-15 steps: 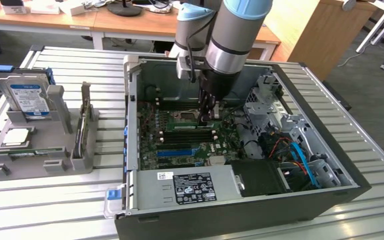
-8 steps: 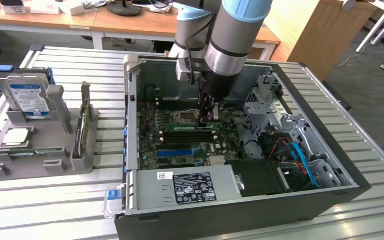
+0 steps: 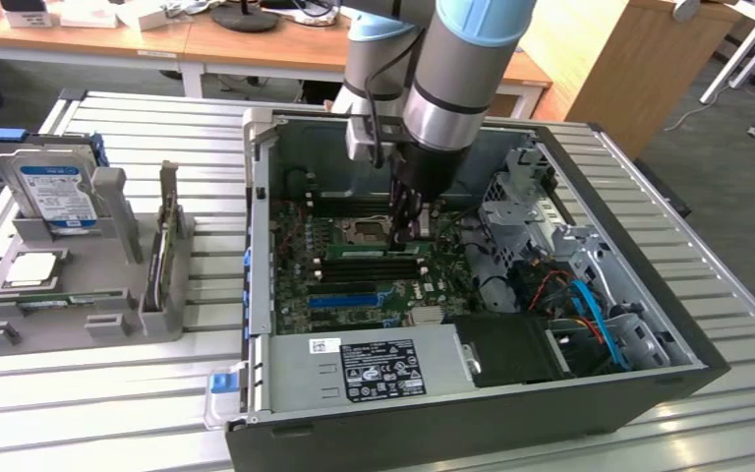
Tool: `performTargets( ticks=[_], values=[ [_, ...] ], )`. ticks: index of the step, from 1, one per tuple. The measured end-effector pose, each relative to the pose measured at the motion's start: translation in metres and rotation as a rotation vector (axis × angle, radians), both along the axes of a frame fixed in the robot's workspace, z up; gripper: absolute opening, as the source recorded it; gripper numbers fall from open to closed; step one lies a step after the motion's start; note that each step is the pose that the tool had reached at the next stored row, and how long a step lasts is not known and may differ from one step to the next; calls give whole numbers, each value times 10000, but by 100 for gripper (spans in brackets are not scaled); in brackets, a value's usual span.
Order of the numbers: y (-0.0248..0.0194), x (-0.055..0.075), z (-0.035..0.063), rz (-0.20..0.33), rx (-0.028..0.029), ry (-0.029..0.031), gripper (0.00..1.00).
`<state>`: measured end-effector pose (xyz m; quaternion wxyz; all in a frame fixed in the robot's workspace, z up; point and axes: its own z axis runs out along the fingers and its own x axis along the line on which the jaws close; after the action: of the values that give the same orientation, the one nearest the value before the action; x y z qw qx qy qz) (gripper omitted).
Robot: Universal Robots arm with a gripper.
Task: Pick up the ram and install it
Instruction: 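Insert the ram into the slot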
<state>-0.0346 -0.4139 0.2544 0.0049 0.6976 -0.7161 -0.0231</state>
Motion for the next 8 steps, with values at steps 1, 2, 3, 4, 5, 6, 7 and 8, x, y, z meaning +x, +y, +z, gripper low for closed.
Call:
performTargets(
  ticks=[1,2,3,4,5,6,7,8],
  values=[
    [0,0,-3,0,-1,0,12],
    [0,0,-6,0,-1,0,12],
    [0,0,-13,0,2,-2,12],
    [0,0,-19,0,2,-1,12],
    [0,0,-24,-1,2,-1,12],
    [0,0,-30,0,1,-1,12],
    [0,0,-37,0,1,-1,12],
    [0,0,-43,0,1,-1,12]
  ],
)
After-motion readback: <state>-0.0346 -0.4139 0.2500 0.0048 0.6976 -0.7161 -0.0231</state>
